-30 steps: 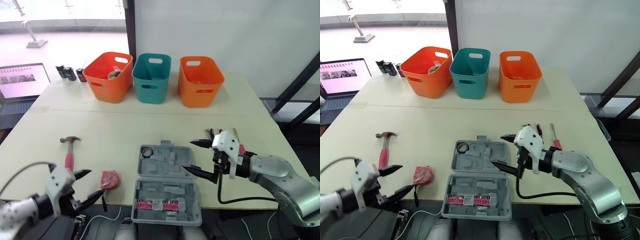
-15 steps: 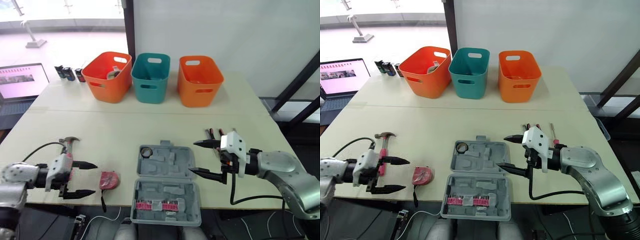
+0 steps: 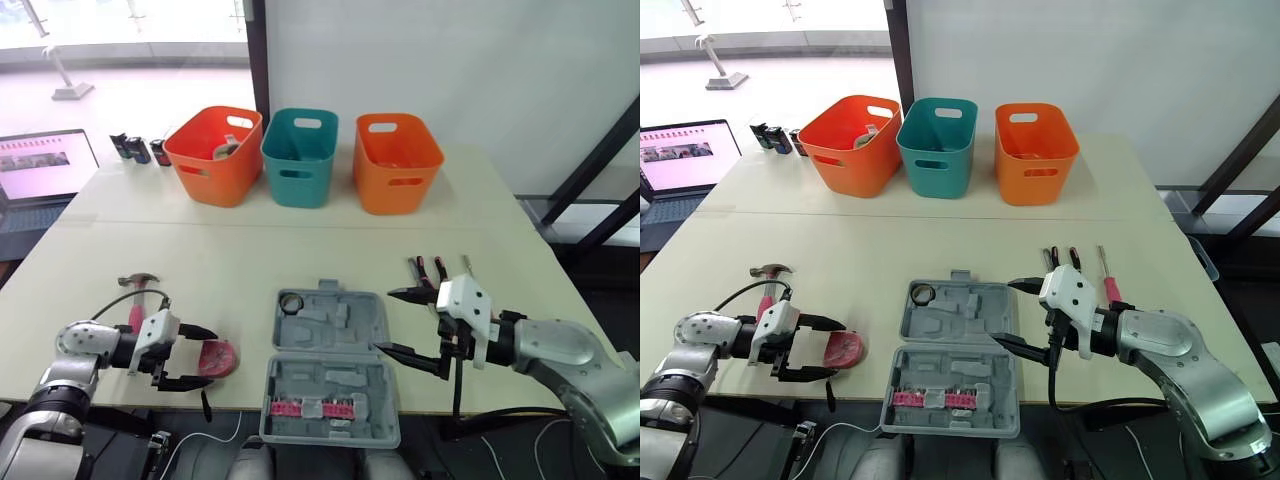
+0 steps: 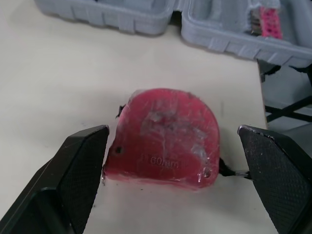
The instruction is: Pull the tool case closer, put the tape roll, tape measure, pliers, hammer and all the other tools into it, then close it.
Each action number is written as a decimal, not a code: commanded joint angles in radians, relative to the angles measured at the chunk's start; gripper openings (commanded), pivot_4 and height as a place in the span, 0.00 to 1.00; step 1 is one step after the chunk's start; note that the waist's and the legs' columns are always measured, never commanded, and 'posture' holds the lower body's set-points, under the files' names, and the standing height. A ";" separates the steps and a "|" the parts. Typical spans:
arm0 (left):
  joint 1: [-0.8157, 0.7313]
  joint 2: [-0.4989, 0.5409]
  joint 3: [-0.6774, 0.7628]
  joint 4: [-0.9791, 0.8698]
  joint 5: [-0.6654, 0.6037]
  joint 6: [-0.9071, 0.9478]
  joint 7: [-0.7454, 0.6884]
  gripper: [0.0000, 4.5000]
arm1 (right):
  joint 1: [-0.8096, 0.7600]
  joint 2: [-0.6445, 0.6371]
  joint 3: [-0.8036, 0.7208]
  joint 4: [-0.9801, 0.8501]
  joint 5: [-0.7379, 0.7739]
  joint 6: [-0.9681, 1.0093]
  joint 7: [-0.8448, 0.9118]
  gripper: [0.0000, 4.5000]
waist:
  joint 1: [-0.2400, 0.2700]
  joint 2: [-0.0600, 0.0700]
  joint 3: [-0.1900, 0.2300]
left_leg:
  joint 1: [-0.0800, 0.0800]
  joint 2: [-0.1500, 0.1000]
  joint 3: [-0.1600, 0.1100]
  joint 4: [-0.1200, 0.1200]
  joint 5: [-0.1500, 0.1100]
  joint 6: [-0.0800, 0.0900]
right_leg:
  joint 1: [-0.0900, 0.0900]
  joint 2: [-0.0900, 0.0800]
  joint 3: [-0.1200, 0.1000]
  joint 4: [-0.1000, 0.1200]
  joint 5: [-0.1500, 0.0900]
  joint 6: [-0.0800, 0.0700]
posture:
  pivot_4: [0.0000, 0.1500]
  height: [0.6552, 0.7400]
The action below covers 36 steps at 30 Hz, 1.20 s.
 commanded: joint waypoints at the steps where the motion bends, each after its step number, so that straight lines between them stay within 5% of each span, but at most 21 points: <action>1: -0.023 0.009 -0.002 0.030 0.036 -0.026 -0.003 0.98 | 0.007 -0.006 -0.040 -0.049 0.020 0.005 -0.014 1.00 | 0.000 0.000 0.000 | 0.000 0.000 0.000 0.000 0.000 0.000 | 0.000 0.000 0.000 0.000 0.000 0.000 | 1.00 1.00; 8: -0.031 0.012 -0.019 0.041 0.070 -0.018 -0.003 0.98 | 0.004 -0.003 -0.040 -0.058 0.014 0.016 -0.033 1.00 | -0.001 0.000 0.000 | 0.000 0.000 0.000 0.000 0.000 0.000 | 0.000 0.000 0.000 0.000 0.000 0.000 | 1.00 1.00; 13: -0.032 0.016 -0.027 0.031 0.047 -0.006 -0.003 0.65 | 0.000 -0.001 -0.033 -0.056 0.012 0.017 -0.042 1.00 | -0.001 0.000 0.000 | 0.000 0.000 0.000 0.000 0.000 0.000 | 0.000 0.000 0.000 0.000 0.000 0.000 | 1.00 1.00; 22: -0.066 0.057 0.001 -0.158 -0.032 0.038 -0.003 0.65 | -0.063 -0.013 -0.015 -0.069 0.045 0.094 -0.057 1.00 | -0.001 0.000 0.000 | 0.000 0.000 -0.001 0.000 0.000 0.000 | 0.000 0.000 0.000 0.001 0.000 0.000 | 1.00 1.00; 28: -0.068 0.077 0.005 -0.505 -0.095 0.231 0.001 0.65 | -0.297 0.005 0.032 -0.077 0.271 0.531 -0.182 1.00 | -0.003 0.000 0.000 | 0.000 0.000 -0.001 0.000 0.001 -0.001 | 0.001 0.000 0.000 0.001 0.000 0.000 | 1.00 1.00; 32: -0.051 0.048 -0.026 -0.764 -0.117 0.382 0.048 0.65 | -0.533 0.213 0.012 0.086 0.483 1.038 -0.332 1.00 | -0.016 0.001 0.001 | 0.001 0.000 -0.003 -0.001 0.001 -0.001 | 0.001 0.002 0.000 0.002 0.000 0.001 | 1.00 1.00; 36: -0.031 0.006 -0.046 -0.891 -0.098 0.454 0.111 0.65 | -0.620 0.309 0.011 0.368 0.784 1.092 -0.595 1.00 | -0.024 0.001 0.001 | 0.000 0.000 -0.005 -0.001 0.001 0.001 | 0.001 0.002 -0.002 0.004 0.001 0.002 | 1.00 1.00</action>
